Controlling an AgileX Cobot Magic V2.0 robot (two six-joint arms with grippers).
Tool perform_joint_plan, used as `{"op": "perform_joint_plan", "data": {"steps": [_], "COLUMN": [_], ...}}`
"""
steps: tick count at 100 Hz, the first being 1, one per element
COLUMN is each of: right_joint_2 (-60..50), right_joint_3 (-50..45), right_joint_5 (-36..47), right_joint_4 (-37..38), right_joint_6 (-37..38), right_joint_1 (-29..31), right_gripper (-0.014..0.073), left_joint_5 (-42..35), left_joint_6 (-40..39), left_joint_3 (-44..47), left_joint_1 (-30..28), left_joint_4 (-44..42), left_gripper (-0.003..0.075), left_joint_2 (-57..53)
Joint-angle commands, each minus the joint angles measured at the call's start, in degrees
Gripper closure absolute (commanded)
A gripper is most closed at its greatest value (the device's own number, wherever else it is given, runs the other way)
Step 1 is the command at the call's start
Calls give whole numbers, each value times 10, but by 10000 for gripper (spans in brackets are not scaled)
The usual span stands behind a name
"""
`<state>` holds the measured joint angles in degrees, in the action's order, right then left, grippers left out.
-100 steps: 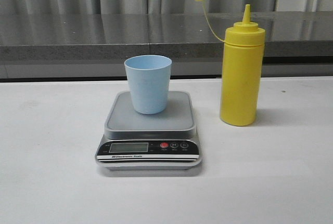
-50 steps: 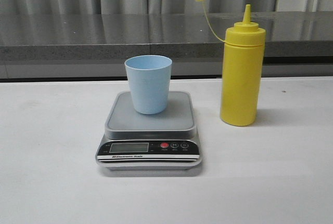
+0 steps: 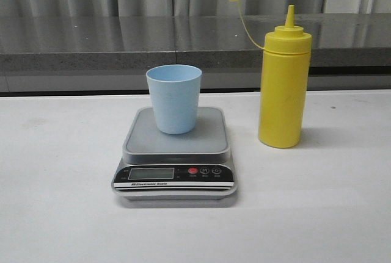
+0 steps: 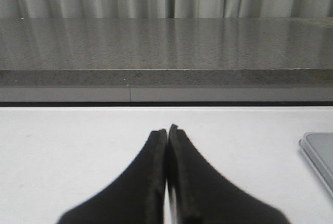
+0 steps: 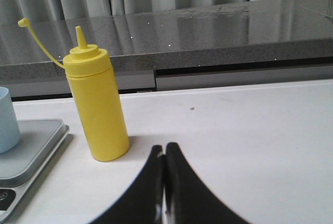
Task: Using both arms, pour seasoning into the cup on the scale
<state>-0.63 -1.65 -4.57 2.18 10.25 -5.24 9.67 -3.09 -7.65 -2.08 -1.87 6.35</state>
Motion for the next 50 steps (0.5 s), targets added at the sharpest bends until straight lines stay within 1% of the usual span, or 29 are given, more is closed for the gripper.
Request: {"op": "perform_joint_plan", "data": {"steps": [1,10,26,30,50], "right_joint_2": [-13,-13,-13,-13,-12], "right_joint_3": [11,11,11,11,11], "right_joint_5": [46,46,46,46,46], "right_joint_4": [5,5,5,5,5], "right_joint_6": [-5,-5,-5,-5,-5], "right_joint_1": [4,4,4,4,4], "right_gripper": [662,662,662,662,662], "left_joint_5": [-67,-97,-104,-74,-75], "left_joint_6": [12,46,44,43,42], "left_joint_3": [13,48,101,100,100], "left_joint_1": [-16,-21,-22,-22,-21], "left_joint_4": [-1,19,33,33,25], "left_gripper": [741,741,741,741,741], "left_joint_2": [-13,-38,-78,-86,-84]}}
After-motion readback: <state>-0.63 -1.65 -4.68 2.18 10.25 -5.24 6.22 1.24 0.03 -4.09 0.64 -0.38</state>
